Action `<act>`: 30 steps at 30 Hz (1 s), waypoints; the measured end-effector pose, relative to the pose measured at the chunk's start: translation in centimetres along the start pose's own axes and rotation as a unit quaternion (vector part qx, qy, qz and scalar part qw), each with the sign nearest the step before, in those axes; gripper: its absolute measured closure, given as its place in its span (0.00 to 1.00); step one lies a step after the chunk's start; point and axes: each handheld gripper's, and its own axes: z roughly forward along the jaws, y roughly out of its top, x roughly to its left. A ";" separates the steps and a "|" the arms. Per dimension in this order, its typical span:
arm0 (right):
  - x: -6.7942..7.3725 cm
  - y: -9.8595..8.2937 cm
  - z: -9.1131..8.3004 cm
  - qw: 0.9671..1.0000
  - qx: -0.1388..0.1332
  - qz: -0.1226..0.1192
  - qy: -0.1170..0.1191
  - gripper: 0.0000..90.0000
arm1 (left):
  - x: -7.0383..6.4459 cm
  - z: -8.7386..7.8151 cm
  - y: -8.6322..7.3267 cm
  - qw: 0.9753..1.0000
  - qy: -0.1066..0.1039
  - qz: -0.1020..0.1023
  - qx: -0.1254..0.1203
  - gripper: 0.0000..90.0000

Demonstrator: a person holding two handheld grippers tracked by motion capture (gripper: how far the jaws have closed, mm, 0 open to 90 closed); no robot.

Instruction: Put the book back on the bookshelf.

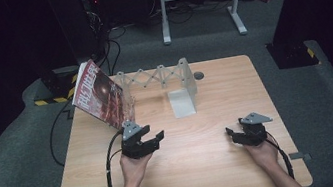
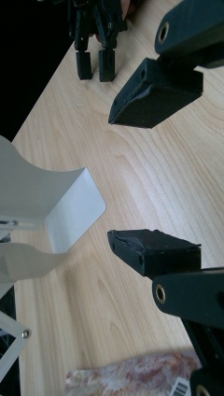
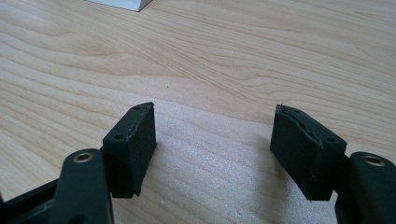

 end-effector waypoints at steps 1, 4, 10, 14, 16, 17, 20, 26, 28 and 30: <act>0.0 0.0 0.0 1.000 0.000 0.000 0.000 0.35 | 0.0 0.1 0.0 1.000 -0.001 0.000 0.002 0.42; 0.0 0.0 0.0 1.000 0.000 0.000 0.000 0.35 | 0.0 0.5 -0.1 1.000 -0.001 -0.001 0.007 0.42; 0.1 0.0 0.0 1.000 0.001 0.002 -0.001 0.35 | -0.8 1.5 -0.7 0.998 0.018 0.037 0.040 0.42; 0.1 0.0 0.0 1.000 0.000 0.000 -0.002 0.35 | -0.8 2.0 -0.9 0.998 0.009 0.032 0.047 0.42; 0.1 0.0 0.0 1.000 0.001 0.001 -0.001 0.35 | -0.8 2.3 -1.0 0.998 0.008 0.031 0.047 0.42; 0.0 0.0 0.0 1.000 0.001 0.000 -0.001 0.35 | -0.8 2.4 -1.0 0.998 0.008 0.030 0.049 0.42; 0.0 0.0 0.0 1.000 0.001 0.001 -0.001 0.35 | -0.6 2.9 -1.2 0.998 0.007 0.026 0.051 0.42; 0.1 0.0 0.0 1.000 0.001 -0.002 -0.002 0.35 | -0.5 4.0 -1.3 0.998 0.010 0.018 0.056 0.42; 0.1 0.0 0.0 1.000 0.001 -0.002 -0.002 0.34 | -0.4 4.2 -1.3 0.998 0.012 0.020 0.059 0.42; 0.1 0.0 0.0 1.000 0.001 0.000 -0.002 0.34 | -0.4 4.4 -1.4 0.998 0.015 0.020 0.058 0.42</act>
